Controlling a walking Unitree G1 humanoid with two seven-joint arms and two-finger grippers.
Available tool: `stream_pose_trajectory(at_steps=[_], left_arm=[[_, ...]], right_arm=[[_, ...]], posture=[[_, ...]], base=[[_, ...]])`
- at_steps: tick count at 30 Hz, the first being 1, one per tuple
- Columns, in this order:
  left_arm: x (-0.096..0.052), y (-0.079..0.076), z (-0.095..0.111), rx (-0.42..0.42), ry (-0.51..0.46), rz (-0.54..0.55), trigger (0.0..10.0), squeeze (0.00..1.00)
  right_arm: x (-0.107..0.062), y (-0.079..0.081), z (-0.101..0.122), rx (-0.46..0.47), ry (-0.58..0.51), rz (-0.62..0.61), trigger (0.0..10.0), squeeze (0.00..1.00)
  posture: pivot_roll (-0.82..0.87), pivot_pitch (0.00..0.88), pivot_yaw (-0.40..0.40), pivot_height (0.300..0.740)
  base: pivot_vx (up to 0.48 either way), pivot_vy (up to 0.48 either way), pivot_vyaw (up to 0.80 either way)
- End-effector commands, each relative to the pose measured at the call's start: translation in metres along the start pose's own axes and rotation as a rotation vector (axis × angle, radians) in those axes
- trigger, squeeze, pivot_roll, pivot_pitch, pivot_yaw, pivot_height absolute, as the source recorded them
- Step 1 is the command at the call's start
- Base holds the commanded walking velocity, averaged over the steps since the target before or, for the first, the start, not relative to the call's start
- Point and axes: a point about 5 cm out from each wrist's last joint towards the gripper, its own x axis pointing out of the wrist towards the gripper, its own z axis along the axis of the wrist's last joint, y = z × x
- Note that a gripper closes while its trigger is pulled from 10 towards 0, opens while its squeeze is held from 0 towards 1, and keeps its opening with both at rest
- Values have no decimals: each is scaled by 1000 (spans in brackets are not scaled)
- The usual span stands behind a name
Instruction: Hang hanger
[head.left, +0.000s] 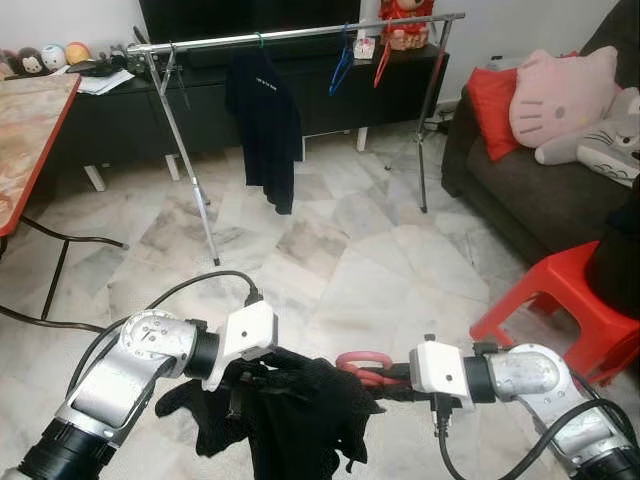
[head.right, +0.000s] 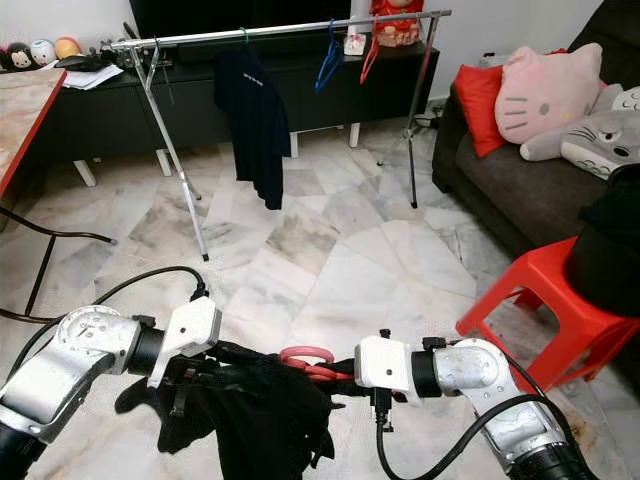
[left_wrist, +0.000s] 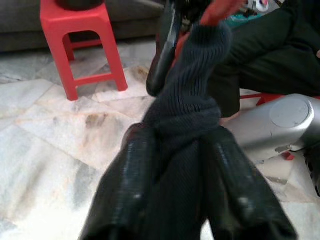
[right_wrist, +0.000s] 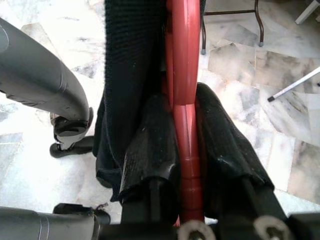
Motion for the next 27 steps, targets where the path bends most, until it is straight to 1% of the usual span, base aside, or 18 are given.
stream_pose_trajectory(at_steps=[1, 4, 11, 17, 25, 27], left_arm=[[-4, 4, 11, 41, -29, 9, 10000, 1000], [-6, 4, 12, 38, -26, 9, 10000, 1000], [-7, 4, 13, 39, -25, 8, 10000, 1000], [-8, 4, 14, 48, -19, 3, 10000, 1000], [-10, 5, 14, 53, -13, 8, 10000, 1000], [-11, 8, 14, 60, -18, 39, 10000, 1000]], right_arm=[[5, 0, 7, -27, -24, 0, 0, 0], [6, -1, 7, -25, -30, -22, 0, 0], [7, -4, 7, -26, -37, -65, 0, 0], [10, -10, 4, -25, -36, -156, 0, 0], [12, -9, 2, -15, -37, -175, 0, 0], [10, -11, 1, -13, -35, -193, 0, 0]], posture=[[-60, 0, -35, 740], [-58, 0, -35, 740], [-58, 0, -35, 740], [-59, 0, -35, 740], [-59, 0, -35, 740], [-56, 0, -35, 740]], base=[[0, 0, 0], [0, 0, 0], [0, 0, 0], [0, 0, 0], [0, 0, 0], [0, 0, 0]])
